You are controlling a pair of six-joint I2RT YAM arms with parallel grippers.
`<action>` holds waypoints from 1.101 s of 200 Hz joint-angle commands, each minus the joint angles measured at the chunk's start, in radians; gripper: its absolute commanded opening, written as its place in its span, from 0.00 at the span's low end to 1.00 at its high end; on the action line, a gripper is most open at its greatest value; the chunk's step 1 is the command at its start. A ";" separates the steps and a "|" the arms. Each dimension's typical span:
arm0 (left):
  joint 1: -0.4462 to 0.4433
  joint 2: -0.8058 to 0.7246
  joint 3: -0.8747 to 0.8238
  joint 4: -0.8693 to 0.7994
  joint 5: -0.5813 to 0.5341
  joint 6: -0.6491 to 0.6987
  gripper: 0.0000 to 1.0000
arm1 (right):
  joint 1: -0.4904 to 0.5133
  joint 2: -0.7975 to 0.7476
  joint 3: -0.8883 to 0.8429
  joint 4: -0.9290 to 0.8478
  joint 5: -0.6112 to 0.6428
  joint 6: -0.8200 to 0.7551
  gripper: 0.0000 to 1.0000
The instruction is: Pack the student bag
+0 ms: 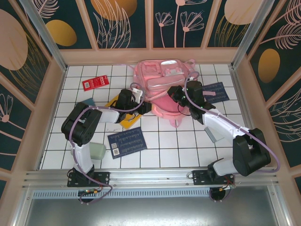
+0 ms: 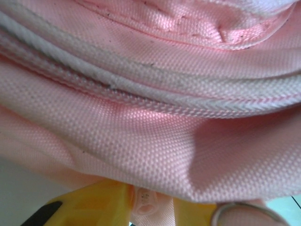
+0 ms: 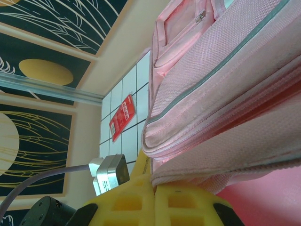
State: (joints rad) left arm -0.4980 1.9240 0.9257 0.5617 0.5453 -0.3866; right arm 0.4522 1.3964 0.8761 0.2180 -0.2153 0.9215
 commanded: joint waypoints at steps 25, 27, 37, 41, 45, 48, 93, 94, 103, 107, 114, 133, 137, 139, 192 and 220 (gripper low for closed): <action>-0.007 -0.026 -0.014 0.009 -0.004 0.006 0.13 | -0.007 -0.014 0.033 0.060 -0.018 -0.009 0.00; -0.007 -0.028 -0.015 0.009 -0.005 0.007 0.11 | -0.006 -0.015 0.033 0.060 -0.018 -0.008 0.00; -0.007 -0.036 -0.019 0.005 -0.013 0.007 0.06 | -0.008 -0.016 0.032 0.059 -0.016 -0.008 0.00; -0.007 -0.038 -0.021 0.002 -0.018 0.009 0.05 | -0.009 -0.017 0.032 0.060 -0.016 -0.009 0.00; -0.006 -0.042 -0.022 -0.002 -0.025 0.009 0.02 | -0.009 -0.017 0.030 0.060 -0.016 -0.008 0.00; -0.007 -0.044 -0.023 -0.006 -0.030 0.012 0.00 | -0.009 -0.019 0.029 0.060 -0.015 -0.008 0.00; 0.002 -0.071 -0.022 -0.116 -0.137 0.047 0.00 | -0.016 -0.039 0.021 0.060 -0.007 -0.013 0.00; 0.002 -0.071 -0.023 -0.118 -0.139 0.046 0.00 | -0.016 -0.039 0.021 0.060 -0.007 -0.013 0.00; 0.010 -0.075 -0.022 -0.134 -0.170 0.046 0.00 | -0.019 -0.044 0.018 0.058 -0.003 -0.011 0.00; 0.014 -0.076 -0.018 -0.150 -0.192 0.044 0.00 | -0.020 -0.048 0.016 0.057 -0.001 -0.011 0.00; 0.024 -0.073 -0.009 -0.179 -0.219 0.043 0.00 | -0.023 -0.055 0.010 0.061 0.001 -0.010 0.00; 0.049 -0.057 0.026 -0.249 -0.284 0.047 0.00 | -0.031 -0.070 -0.001 0.066 -0.005 -0.010 0.00; 0.051 -0.054 0.033 -0.261 -0.292 0.048 0.00 | -0.033 -0.072 -0.002 0.067 -0.007 -0.010 0.00; 0.054 -0.052 0.036 -0.265 -0.295 0.049 0.00 | -0.033 -0.073 -0.003 0.068 -0.008 -0.010 0.00; 0.088 0.047 0.219 -0.398 -0.475 -0.004 0.00 | -0.048 -0.085 -0.018 0.084 -0.048 -0.016 0.00; 0.108 0.140 0.360 -0.477 -0.551 -0.037 0.00 | -0.060 -0.097 -0.029 0.095 -0.070 -0.016 0.00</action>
State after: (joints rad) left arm -0.4286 1.9842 1.1713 0.2016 0.1440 -0.3794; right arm 0.4149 1.3525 0.8562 0.2279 -0.2611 0.9215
